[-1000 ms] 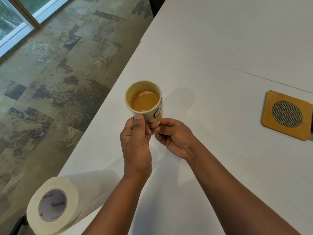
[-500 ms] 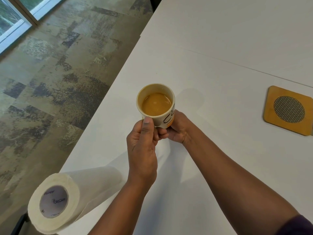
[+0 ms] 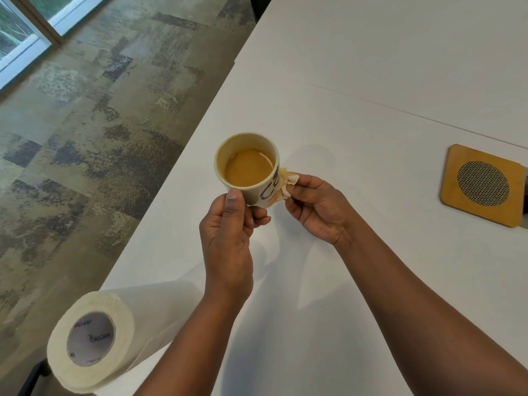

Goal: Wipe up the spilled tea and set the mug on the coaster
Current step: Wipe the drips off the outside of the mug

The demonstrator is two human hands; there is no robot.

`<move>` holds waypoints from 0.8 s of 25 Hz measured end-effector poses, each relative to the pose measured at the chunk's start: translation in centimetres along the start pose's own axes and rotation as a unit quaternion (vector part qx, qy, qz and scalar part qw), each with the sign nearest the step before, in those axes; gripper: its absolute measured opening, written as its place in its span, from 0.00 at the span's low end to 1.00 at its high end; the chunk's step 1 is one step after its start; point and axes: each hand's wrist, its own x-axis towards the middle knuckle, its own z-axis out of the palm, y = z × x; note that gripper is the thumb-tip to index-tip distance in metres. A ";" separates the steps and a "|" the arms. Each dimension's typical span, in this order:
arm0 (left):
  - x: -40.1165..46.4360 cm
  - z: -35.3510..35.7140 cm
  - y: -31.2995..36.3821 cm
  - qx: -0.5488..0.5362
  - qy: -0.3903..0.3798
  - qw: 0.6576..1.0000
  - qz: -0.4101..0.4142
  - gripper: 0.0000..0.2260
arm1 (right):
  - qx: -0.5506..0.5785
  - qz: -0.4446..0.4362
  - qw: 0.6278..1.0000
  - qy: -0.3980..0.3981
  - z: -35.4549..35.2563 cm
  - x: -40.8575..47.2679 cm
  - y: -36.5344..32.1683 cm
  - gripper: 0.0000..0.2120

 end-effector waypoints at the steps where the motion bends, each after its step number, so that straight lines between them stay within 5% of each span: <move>1: 0.1 0.1 0.0 -0.007 -0.002 1.000 0.001 0.16 | -0.001 0.008 1.000 0.002 0.1 -0.4 0.6 0.11; 9: -0.2 0.9 -0.1 -0.032 -0.020 0.999 -0.007 0.16 | 0.068 0.063 0.993 -0.072 2.6 -1.8 4.4 0.11; 14: -1.1 0.3 -0.4 -0.030 -0.030 0.999 -0.018 0.16 | 0.012 0.082 0.992 -0.093 4.4 -0.9 3.7 0.12; 20: -1.9 -0.6 -0.7 -0.007 -0.028 1.000 -0.011 0.16 | -0.012 0.033 0.999 -0.015 3.8 1.1 1.1 0.11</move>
